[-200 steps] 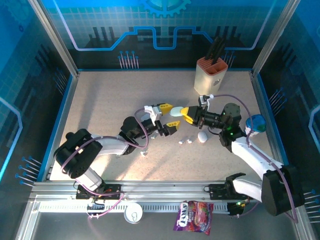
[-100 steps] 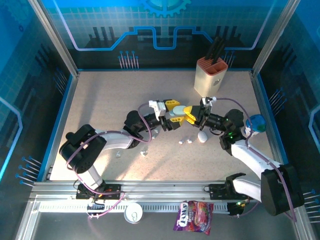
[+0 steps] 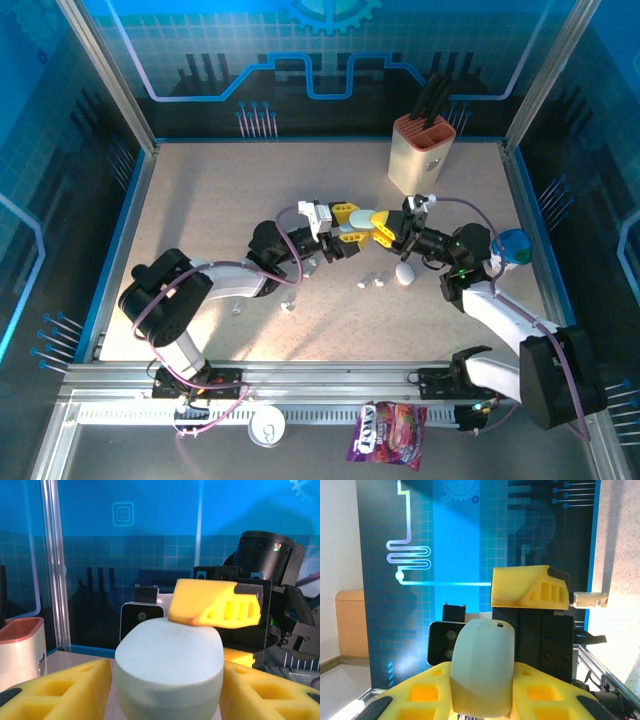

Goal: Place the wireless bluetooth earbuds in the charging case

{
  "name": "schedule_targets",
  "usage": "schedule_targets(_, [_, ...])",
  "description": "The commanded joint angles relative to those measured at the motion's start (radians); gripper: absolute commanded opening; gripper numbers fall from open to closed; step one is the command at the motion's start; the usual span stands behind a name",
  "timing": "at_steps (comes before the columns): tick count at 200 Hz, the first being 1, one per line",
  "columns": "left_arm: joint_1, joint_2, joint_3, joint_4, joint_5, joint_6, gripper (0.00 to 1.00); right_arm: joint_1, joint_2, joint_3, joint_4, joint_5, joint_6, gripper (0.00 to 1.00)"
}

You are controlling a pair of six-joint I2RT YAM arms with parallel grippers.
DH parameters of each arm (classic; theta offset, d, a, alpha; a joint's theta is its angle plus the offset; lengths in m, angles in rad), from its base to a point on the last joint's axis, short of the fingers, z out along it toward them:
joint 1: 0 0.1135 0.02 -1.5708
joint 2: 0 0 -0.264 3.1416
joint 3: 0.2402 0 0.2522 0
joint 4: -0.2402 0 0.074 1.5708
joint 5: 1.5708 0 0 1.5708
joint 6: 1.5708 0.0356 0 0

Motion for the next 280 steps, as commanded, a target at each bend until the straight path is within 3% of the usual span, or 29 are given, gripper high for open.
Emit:
schedule_targets(1, [0.003, 0.019, 0.038, 0.034, 0.028, -0.027, 0.56, -0.015, 0.001, -0.004, 0.052, -0.007, 0.007, 0.09])
schedule_targets(189, [-0.007, 0.039, 0.056, 0.034, 0.038, -0.039, 0.53, -0.017, -0.006, -0.017, 0.027, -0.006, -0.014, 0.09])
schedule_targets(255, [-0.01, 0.045, 0.059, 0.034, 0.045, -0.047, 0.44, -0.021, -0.019, -0.018, -0.001, -0.006, -0.035, 0.09])
schedule_targets(280, [-0.012, 0.05, 0.055, 0.034, 0.046, -0.044, 0.51, -0.02, -0.013, -0.013, 0.05, -0.002, -0.007, 0.09])
